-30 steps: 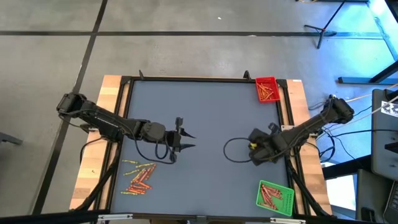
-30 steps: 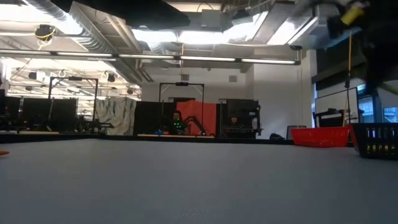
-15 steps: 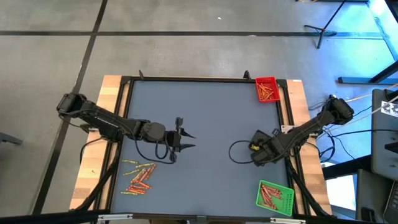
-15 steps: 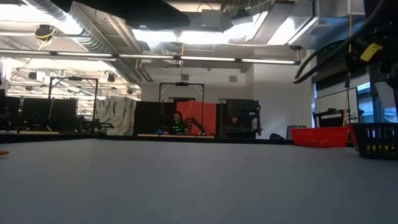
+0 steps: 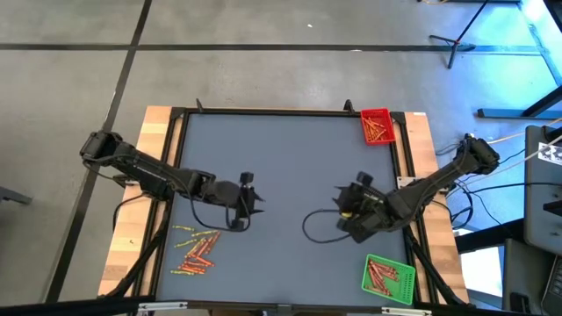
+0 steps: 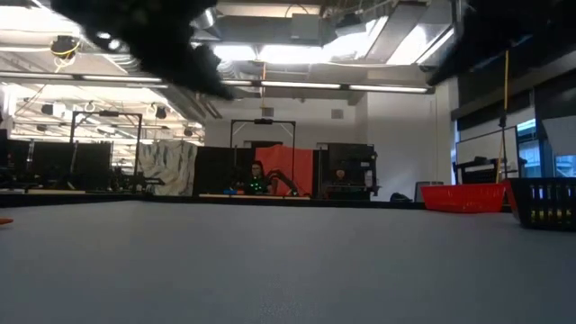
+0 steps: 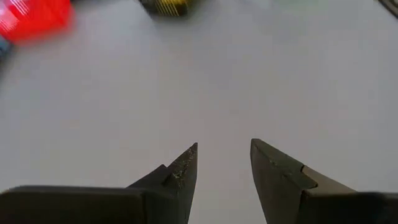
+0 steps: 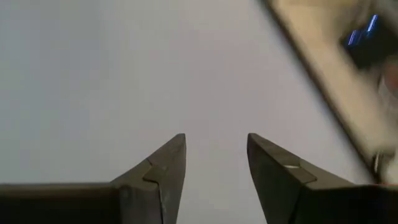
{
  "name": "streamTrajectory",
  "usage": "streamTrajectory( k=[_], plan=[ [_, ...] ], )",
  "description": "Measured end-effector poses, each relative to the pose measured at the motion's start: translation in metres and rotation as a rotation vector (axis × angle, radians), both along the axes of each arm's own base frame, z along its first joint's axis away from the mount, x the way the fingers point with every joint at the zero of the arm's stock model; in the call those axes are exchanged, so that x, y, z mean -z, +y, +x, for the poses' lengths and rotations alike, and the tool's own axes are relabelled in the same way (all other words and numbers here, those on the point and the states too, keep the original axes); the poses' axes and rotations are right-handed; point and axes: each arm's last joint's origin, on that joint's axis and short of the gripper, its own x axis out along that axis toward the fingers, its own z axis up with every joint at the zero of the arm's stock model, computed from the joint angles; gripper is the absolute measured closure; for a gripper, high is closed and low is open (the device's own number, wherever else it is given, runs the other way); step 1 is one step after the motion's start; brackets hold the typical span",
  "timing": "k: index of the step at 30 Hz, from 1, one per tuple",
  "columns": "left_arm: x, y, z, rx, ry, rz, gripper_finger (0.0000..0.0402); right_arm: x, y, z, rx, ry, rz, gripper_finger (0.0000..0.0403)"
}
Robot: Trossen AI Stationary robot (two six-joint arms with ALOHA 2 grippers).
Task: Sort crayons
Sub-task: Put the green crayon into the black basket
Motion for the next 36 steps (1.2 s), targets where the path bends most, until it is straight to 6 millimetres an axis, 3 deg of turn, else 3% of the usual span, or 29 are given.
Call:
streamTrajectory(
  k=[6,18,27,36],
  plan=[
    [0.02,-0.008,-0.021,0.005,0.329,-0.237,0.0269,0.003,0.001,0.018,-0.103,-0.113,-0.094,0.0233],
    [0.039,-0.015,-0.08,-0.263,1.004,-0.395,0.0269,0.013,-0.024,0.037,-0.065,-0.139,-0.098,0.0233],
    [0.044,-0.039,-0.099,-0.299,1.063,-0.352,0.0269,0.029,-0.023,0.045,-0.105,-0.056,-0.102,0.0233],
    [0.074,-0.041,-0.125,-0.409,1.143,-0.377,0.0269,0.028,-0.027,0.05,-0.135,-0.049,-0.156,0.0233]
  ],
)
